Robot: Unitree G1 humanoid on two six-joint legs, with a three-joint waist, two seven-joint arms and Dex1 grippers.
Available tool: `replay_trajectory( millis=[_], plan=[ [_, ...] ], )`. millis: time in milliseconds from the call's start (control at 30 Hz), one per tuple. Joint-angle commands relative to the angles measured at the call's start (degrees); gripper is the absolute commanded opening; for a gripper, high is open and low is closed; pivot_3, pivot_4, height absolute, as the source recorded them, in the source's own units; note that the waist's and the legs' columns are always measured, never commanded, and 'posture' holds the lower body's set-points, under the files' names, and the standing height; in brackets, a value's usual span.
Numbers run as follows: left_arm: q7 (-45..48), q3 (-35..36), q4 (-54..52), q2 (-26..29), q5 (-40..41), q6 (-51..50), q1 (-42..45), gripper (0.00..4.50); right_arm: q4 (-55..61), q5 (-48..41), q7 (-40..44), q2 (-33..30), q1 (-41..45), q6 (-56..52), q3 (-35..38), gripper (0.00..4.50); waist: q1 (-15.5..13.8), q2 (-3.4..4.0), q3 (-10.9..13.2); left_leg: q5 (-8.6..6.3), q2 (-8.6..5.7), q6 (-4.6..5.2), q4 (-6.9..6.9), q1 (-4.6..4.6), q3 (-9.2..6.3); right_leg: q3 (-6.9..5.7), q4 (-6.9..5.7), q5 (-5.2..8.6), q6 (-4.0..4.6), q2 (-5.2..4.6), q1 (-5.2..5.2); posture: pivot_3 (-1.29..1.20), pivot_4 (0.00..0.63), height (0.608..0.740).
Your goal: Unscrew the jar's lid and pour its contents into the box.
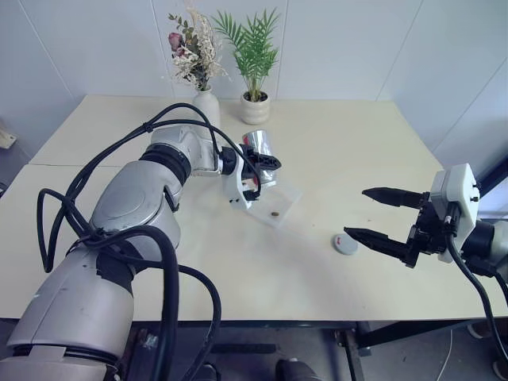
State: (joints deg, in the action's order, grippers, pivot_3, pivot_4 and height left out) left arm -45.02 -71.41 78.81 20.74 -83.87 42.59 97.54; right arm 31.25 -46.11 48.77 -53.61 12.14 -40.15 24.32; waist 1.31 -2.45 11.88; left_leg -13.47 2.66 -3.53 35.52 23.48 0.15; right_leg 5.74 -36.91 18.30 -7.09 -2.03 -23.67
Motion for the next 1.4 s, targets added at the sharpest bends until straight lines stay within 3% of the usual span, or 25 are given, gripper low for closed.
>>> replay_trajectory(
  millis=[33, 100, 167, 300, 400, 533, 667, 767, 933, 1100, 1400],
  plan=[
    [-3.7, -0.6, -0.2, -0.8, -0.7, -2.1, 3.2, 2.25, 0.0, 0.2, 0.7, -1.6, 1.4, 0.9, -0.1, 4.48, -0.2, 0.00, 0.0, -0.01, 0.00, 0.00, 0.02, 0.00, 0.02, 0.01, -0.01, 0.00, 0.00, 0.00, 0.00, 0.00, 0.150, 0.740],
    [-3.7, 0.4, 0.1, -0.8, 0.5, -1.8, 3.2, 2.25, -0.3, 0.5, 0.8, -1.8, 2.0, 0.9, -0.4, 4.48, -0.3, 0.00, 0.0, -0.06, 0.00, 0.02, 0.10, 0.00, 0.07, 0.05, -0.03, -0.01, -0.02, 0.00, 0.00, 0.00, 0.150, 0.740],
    [1.1, 6.7, 0.8, -0.1, 7.4, 2.6, 2.3, 2.25, -0.1, 0.3, 0.6, -1.9, 2.3, 0.7, -0.4, 4.48, -0.4, 0.00, 0.0, -0.10, 0.00, 0.03, 0.15, 0.00, 0.13, 0.10, -0.05, -0.01, -0.04, 0.00, 0.00, 0.00, 0.150, 0.740],
    [26.1, 27.8, 2.6, 1.4, 30.4, 11.9, -3.6, 2.25, 0.4, -0.1, 0.6, -2.0, 1.8, 0.5, 0.3, 4.48, -0.6, 0.02, 0.0, -0.12, 0.00, 0.03, 0.16, -0.08, 0.30, 0.20, -0.12, -0.01, -0.04, 0.00, -0.02, 0.00, 0.150, 0.740],
    [46.4, 42.0, 2.0, 0.8, 45.9, 11.7, -8.4, 2.25, 0.4, -0.4, 0.9, -2.1, 1.3, 0.4, 0.8, 4.48, -0.7, 0.04, 0.0, -0.04, 0.01, -0.09, 0.23, -0.17, 0.43, 0.29, -0.23, -0.01, -0.04, 0.00, -0.01, 0.00, 0.150, 0.740],
    [69.9, 60.8, 0.0, -1.1, 66.4, 4.6, -13.3, 2.25, -0.9, -0.7, 2.1, -2.2, 1.6, 1.2, 1.2, 4.48, -1.0, 0.04, 0.0, -0.09, 0.02, -0.01, 0.57, -0.15, 0.45, 0.35, -0.55, -0.01, -0.03, 0.02, -0.02, 0.00, 0.150, 0.740],
    [81.9, 74.1, -1.8, -2.1, 79.9, -5.5, -16.2, 2.25, -2.6, -0.7, 3.6, -2.3, 2.6, 1.9, 1.0, 4.48, -1.1, 0.04, 0.0, -0.12, 0.02, 0.13, 0.81, -0.17, 0.42, 0.35, -0.76, -0.04, -0.08, 0.03, 0.02, 0.00, 0.150, 0.740],
    [85.3, 82.2, -2.7, -2.2, 87.7, -13.4, -18.6, 2.25, -3.7, -0.2, 4.2, -2.2, 3.7, 2.4, 0.4, 4.48, -0.7, 0.08, 0.0, -0.11, 0.02, 0.14, 0.90, -0.29, 0.42, 0.41, -0.90, -0.05, -0.09, 0.05, 0.09, 0.00, 0.150, 0.740],
    [90.3, 88.9, -4.3, -2.7, 94.6, -21.6, -23.7, 2.25, -5.2, 0.4, 5.1, -2.2, 5.2, 2.8, -1.5, 4.48, -0.1, 0.09, -0.1, -0.07, 0.02, 0.16, 0.99, -0.28, 0.32, 0.39, -1.01, -0.07, -0.13, 0.08, 0.10, 0.00, 0.150, 0.740],
    [94.5, 90.1, -5.6, -4.0, 96.5, -23.6, -29.0, 2.25, -6.8, 1.3, 5.7, -1.8, 7.4, 3.2, -3.6, 4.48, 0.3, 0.09, 0.0, -0.07, 0.02, 0.17, 1.05, -0.24, 0.30, 0.39, -0.98, -0.11, -0.16, 0.07, 0.12, 0.00, 0.150, 0.740],
    [87.9, 85.7, -3.9, -5.2, 90.4, -22.7, -35.6, 2.25, -8.6, 2.5, 6.2, -1.2, 10.3, 3.6, -7.2, 4.48, 0.3, 0.09, -0.1, -0.08, 0.03, 0.17, 1.06, -0.26, 0.32, 0.43, -0.99, -0.12, -0.16, 0.07, 0.12, 0.00, 0.150, 0.740]
  ],
)
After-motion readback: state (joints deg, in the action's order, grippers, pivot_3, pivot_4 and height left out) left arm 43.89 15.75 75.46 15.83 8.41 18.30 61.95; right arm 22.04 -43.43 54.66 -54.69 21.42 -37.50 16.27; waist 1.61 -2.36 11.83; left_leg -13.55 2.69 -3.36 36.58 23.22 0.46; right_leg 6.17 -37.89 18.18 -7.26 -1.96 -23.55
